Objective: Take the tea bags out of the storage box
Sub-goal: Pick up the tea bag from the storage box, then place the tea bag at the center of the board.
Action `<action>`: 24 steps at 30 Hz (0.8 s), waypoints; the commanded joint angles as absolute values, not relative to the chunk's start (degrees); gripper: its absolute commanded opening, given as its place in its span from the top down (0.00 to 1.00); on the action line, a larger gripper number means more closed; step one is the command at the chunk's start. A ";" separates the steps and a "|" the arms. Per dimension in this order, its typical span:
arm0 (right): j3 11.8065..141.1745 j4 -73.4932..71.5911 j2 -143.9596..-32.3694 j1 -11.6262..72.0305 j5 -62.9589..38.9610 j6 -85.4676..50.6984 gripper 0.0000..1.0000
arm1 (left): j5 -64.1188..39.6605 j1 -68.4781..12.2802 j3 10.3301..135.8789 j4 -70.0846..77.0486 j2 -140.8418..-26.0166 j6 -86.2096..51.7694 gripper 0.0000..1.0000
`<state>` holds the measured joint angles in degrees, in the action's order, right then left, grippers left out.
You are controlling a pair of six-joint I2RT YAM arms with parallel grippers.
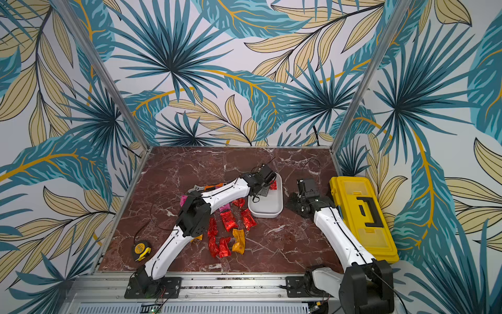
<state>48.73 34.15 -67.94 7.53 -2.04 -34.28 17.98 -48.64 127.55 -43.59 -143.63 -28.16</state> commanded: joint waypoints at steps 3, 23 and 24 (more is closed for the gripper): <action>48.24 33.79 -67.13 7.30 -3.66 -33.71 0.47 | 16.90 -49.48 125.46 -43.83 -134.79 -30.15 1.00; 51.34 32.09 -69.08 7.29 -8.91 -32.03 0.46 | 19.10 -42.59 92.54 -32.56 -112.15 -34.35 1.00; 51.28 32.16 -69.08 7.30 -9.05 -31.93 0.46 | 18.73 -42.16 92.92 -32.77 -113.26 -33.99 1.00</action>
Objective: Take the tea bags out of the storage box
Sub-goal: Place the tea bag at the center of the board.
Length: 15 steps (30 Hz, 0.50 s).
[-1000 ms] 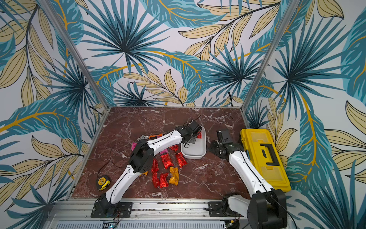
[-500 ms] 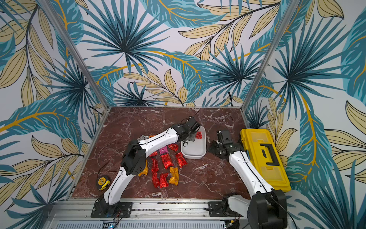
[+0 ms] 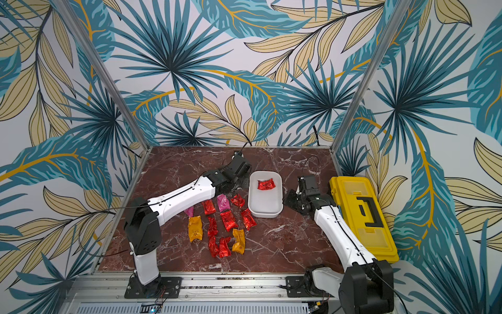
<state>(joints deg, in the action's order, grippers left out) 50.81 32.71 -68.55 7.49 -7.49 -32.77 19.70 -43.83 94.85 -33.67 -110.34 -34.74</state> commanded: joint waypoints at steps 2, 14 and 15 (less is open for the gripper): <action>51.15 32.41 -69.01 7.30 -9.11 -31.79 0.46 | 18.37 -41.41 93.91 -33.38 -115.82 -33.37 1.00; 51.50 32.75 -69.68 7.36 -9.23 -32.29 0.46 | 15.70 -39.91 97.05 -32.55 -124.54 -32.82 0.81; 51.58 32.83 -69.76 7.38 -9.31 -32.28 0.46 | 15.03 -39.69 97.10 -32.35 -124.54 -32.95 0.74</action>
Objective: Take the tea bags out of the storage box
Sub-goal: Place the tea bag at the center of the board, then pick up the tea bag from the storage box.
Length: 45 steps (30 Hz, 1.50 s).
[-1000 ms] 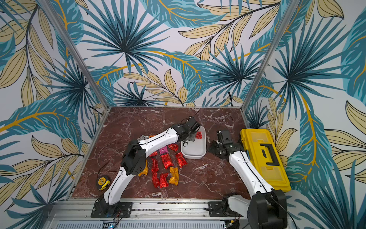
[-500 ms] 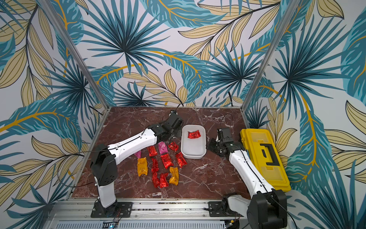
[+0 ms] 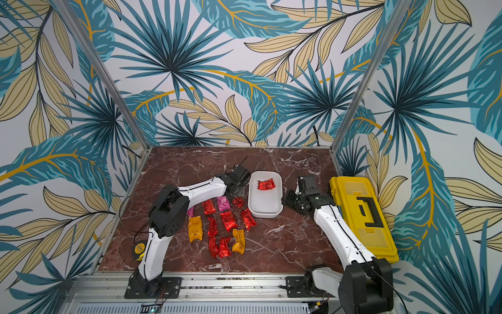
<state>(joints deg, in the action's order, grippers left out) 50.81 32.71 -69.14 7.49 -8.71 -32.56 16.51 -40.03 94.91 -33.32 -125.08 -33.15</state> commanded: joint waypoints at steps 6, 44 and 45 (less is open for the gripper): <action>53.97 35.40 -71.68 8.52 -9.69 -31.25 0.46 | 12.87 -39.35 95.30 -29.81 -118.35 -32.93 0.61; 89.03 31.76 -119.04 20.21 10.25 -57.66 0.51 | 21.96 -35.31 47.02 -18.03 -65.02 -52.97 0.52; 88.92 31.68 -119.30 20.19 9.80 -57.58 0.55 | 22.23 -35.20 47.02 -18.29 -64.67 -52.92 0.52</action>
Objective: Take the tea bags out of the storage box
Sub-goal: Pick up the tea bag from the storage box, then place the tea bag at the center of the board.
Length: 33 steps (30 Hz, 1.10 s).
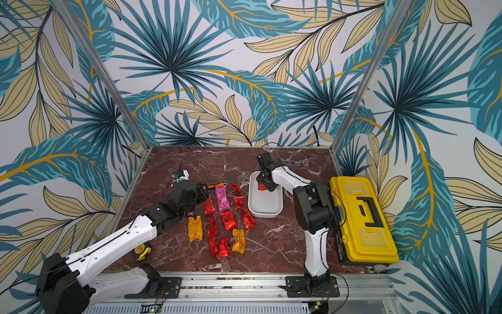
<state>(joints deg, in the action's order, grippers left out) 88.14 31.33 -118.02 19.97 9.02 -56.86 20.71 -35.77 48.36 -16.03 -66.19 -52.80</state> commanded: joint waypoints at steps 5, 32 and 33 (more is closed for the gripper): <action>86.63 29.91 -118.14 20.17 8.79 -57.00 0.73 | 22.61 -34.55 46.83 -18.46 -63.99 -52.64 0.52; 104.61 44.67 -118.09 34.67 10.02 -23.82 0.90 | 14.55 -22.78 40.39 -19.20 -56.78 -55.09 0.51; 105.97 45.20 -119.51 34.68 10.53 -23.46 0.90 | 14.50 -22.65 40.43 -19.54 -56.67 -54.98 0.51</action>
